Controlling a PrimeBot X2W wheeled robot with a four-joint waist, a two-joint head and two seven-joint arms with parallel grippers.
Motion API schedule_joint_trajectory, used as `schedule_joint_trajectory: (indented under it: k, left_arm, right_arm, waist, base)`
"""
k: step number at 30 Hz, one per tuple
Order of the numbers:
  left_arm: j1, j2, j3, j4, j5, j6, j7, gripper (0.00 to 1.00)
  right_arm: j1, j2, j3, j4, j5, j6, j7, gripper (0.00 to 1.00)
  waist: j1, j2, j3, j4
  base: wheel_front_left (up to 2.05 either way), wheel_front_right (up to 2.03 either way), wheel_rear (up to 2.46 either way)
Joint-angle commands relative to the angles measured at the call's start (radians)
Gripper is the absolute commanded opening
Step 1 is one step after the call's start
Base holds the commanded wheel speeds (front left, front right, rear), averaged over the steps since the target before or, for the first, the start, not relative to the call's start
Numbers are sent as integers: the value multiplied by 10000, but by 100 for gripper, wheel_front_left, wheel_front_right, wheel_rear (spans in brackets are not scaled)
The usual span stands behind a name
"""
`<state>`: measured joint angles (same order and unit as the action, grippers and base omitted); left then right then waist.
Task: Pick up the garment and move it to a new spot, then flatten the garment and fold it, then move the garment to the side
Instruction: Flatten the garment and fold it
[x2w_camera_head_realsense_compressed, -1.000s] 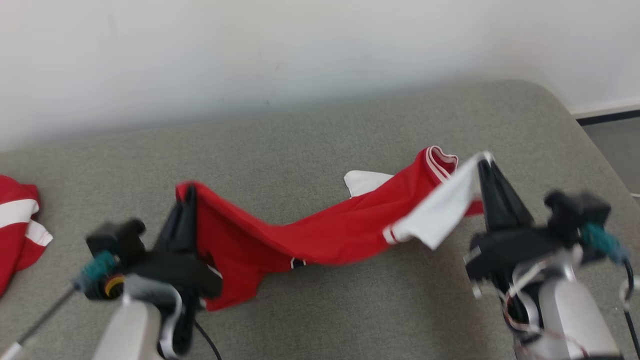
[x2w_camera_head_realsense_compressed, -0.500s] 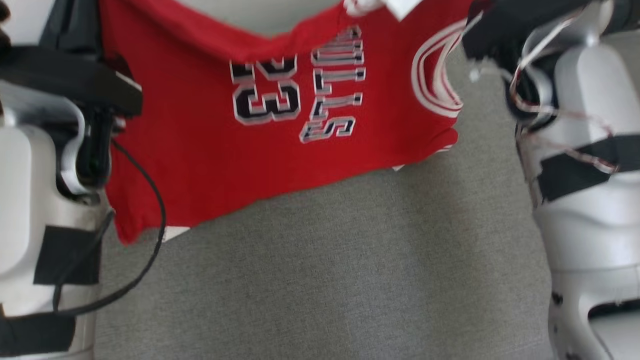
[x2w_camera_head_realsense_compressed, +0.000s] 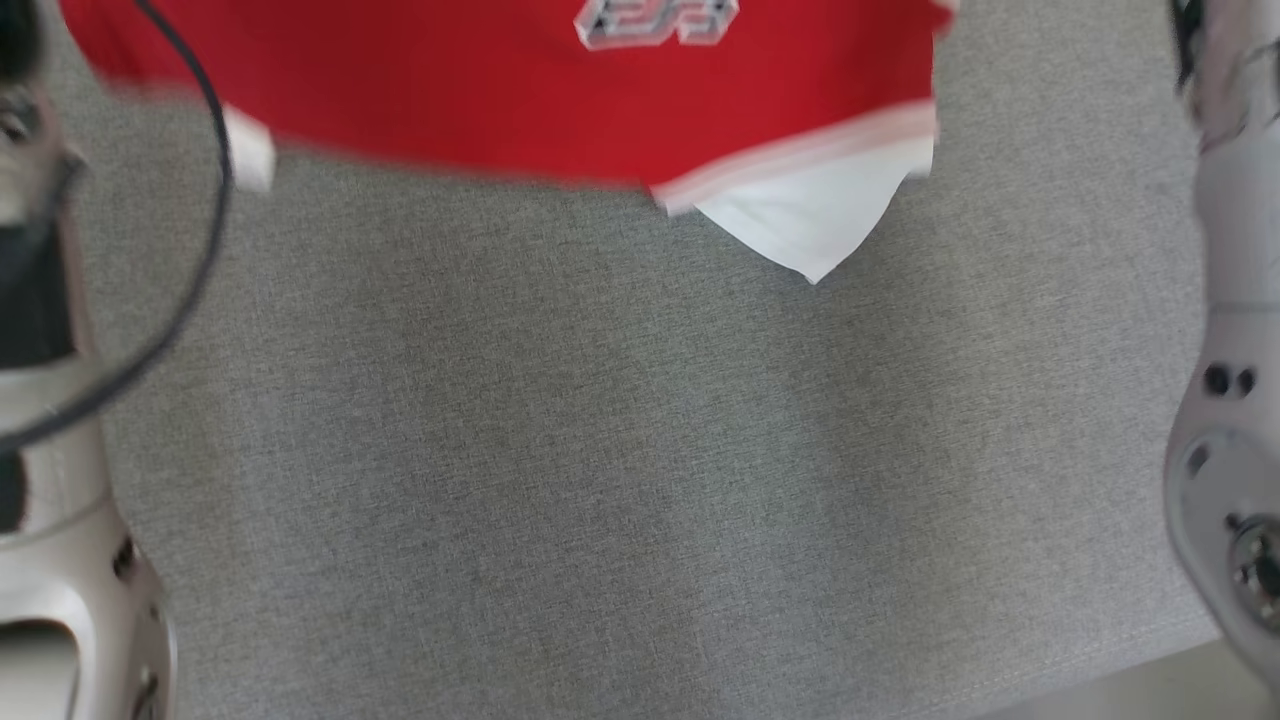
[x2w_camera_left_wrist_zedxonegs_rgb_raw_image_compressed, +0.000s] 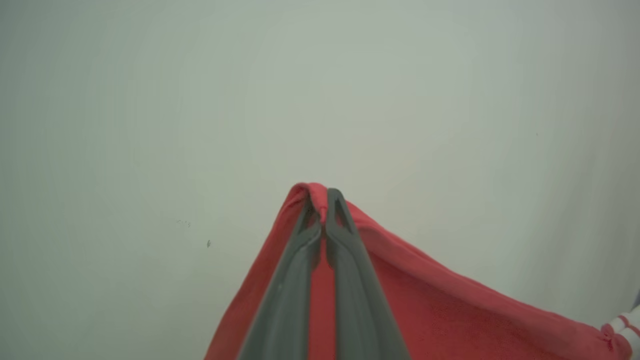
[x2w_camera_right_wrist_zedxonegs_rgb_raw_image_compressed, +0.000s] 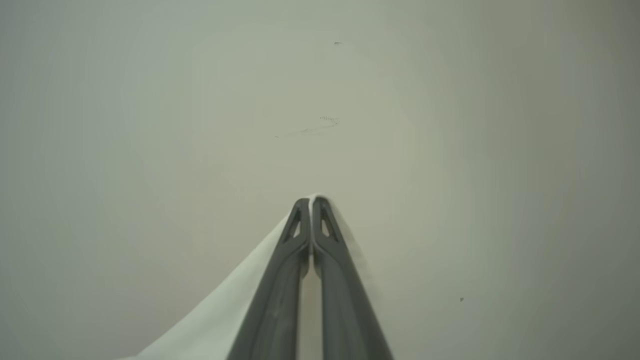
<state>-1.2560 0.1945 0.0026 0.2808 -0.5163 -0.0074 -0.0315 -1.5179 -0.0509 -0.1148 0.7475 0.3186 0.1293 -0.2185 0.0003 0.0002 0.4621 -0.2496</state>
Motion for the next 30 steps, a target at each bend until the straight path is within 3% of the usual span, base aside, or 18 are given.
schedule_joint_trajectory:
  k: [1,5,11,22,30]
  left_arm:
    - [-283,-47,128,-77,-141,44,-192,0]
    - [-1047,-168,448,-106,-289,64,-967,0]
    - [-1493,-308,595,-138,-661,-174,-1429,0]
    - [120,-232,504,74,-1007,-733,-1589,0]
    - [2014,15,391,-205,-1583,-976,-644,0]
  right_arm:
    - [-306,3,-57,-13,30,22,-142,0]
    - [-1107,2,-528,-317,-6,22,-457,0]
    - [-1350,3,-1077,-2182,-424,16,-452,0]
    - [346,-2,109,-2613,-709,16,-457,0]
    - [1984,-12,1104,-2682,-627,16,-101,0]
  waist:
    - [-3,-2,128,13]
    - [-3,-2,246,90]
    - [-3,-2,692,365]
    - [-3,-2,1570,702]
    - [-3,-2,1213,633]
  base:
    - [0,0,0]
    - [0,0,0]
    - [0,0,0]
    - [0,0,0]
    - [0,0,0]
